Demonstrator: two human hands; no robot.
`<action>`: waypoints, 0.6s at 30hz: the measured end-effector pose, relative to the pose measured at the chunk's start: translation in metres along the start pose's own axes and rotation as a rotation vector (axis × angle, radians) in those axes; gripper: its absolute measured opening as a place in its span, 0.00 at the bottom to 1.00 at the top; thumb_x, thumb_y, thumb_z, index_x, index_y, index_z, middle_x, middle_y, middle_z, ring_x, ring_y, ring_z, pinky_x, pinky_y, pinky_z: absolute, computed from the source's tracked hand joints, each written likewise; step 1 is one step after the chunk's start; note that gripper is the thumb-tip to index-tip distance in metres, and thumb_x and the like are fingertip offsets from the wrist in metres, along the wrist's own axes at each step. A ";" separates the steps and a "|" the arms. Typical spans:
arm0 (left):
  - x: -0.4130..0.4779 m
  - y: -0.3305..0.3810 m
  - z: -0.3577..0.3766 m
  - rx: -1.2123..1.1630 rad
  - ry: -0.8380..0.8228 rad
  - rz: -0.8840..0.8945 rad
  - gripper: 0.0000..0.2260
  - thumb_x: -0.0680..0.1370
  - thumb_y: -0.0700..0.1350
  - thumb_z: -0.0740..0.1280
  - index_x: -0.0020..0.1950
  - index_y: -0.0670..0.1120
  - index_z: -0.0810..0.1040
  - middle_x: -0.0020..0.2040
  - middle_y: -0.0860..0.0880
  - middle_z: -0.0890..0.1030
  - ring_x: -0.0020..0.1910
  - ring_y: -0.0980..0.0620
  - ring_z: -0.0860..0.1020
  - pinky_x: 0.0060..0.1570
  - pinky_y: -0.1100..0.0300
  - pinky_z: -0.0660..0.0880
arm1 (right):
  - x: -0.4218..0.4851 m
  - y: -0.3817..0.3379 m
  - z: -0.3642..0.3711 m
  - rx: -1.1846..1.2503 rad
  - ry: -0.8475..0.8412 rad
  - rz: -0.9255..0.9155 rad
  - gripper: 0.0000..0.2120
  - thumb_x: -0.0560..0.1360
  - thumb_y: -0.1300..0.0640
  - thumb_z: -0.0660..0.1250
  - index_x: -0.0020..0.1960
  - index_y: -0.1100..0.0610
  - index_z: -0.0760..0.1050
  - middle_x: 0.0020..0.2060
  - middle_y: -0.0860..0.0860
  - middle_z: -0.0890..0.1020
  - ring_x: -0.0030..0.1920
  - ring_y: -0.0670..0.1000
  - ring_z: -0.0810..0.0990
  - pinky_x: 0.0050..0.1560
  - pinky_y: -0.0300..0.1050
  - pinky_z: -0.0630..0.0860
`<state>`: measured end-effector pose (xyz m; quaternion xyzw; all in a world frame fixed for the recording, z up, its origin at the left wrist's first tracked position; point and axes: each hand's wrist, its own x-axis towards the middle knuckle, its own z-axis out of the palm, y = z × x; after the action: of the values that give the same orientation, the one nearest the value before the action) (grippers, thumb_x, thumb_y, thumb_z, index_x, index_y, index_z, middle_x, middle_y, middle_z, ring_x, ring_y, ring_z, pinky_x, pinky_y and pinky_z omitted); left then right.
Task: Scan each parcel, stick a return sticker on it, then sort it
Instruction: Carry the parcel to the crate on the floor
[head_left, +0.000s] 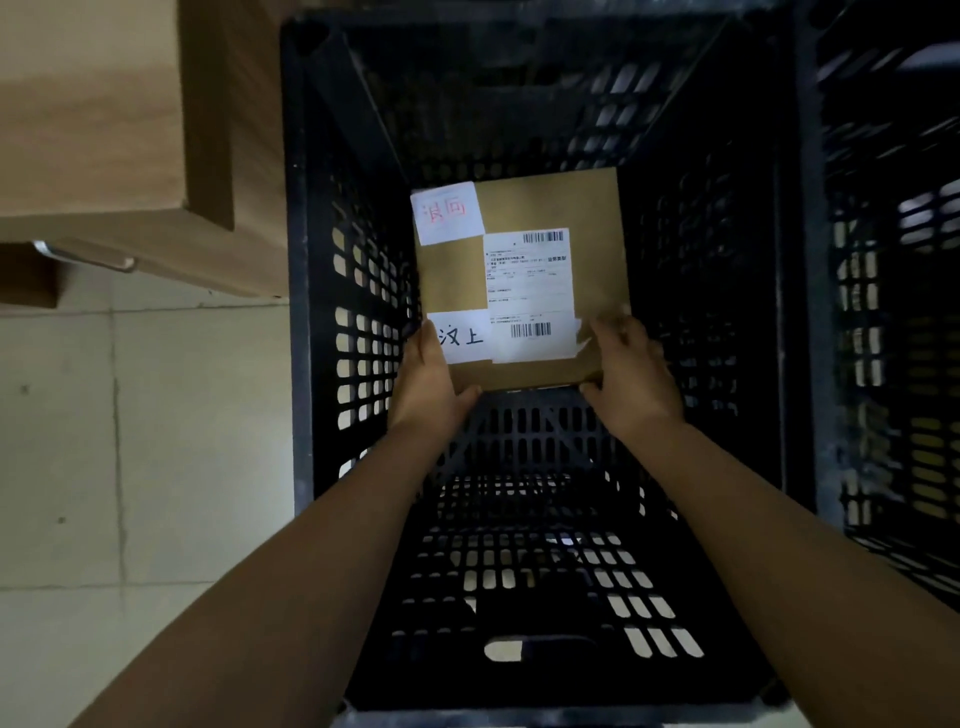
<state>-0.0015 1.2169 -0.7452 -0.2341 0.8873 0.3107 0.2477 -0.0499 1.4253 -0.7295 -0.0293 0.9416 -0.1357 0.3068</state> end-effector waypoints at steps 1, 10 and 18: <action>0.000 0.001 -0.002 0.008 0.003 0.012 0.42 0.74 0.46 0.72 0.79 0.43 0.49 0.78 0.44 0.55 0.75 0.45 0.58 0.72 0.53 0.61 | -0.002 -0.001 -0.003 -0.008 -0.011 -0.010 0.34 0.75 0.61 0.68 0.76 0.51 0.56 0.75 0.57 0.56 0.68 0.61 0.64 0.63 0.55 0.72; -0.068 0.045 -0.054 0.197 -0.031 0.199 0.31 0.76 0.49 0.69 0.76 0.46 0.60 0.71 0.44 0.66 0.67 0.44 0.67 0.65 0.52 0.68 | -0.061 -0.034 -0.068 -0.070 -0.100 -0.125 0.27 0.76 0.60 0.65 0.73 0.57 0.62 0.71 0.60 0.65 0.67 0.60 0.67 0.64 0.51 0.70; -0.176 0.101 -0.125 0.269 0.199 0.355 0.25 0.75 0.48 0.69 0.71 0.45 0.69 0.63 0.45 0.74 0.61 0.44 0.71 0.59 0.53 0.68 | -0.143 -0.070 -0.178 -0.212 0.044 -0.414 0.24 0.76 0.57 0.65 0.71 0.56 0.64 0.62 0.55 0.70 0.61 0.57 0.70 0.59 0.50 0.70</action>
<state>0.0389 1.2499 -0.5129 -0.0688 0.9679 0.2039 0.1296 -0.0405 1.4198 -0.4906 -0.2511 0.9310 -0.0967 0.2468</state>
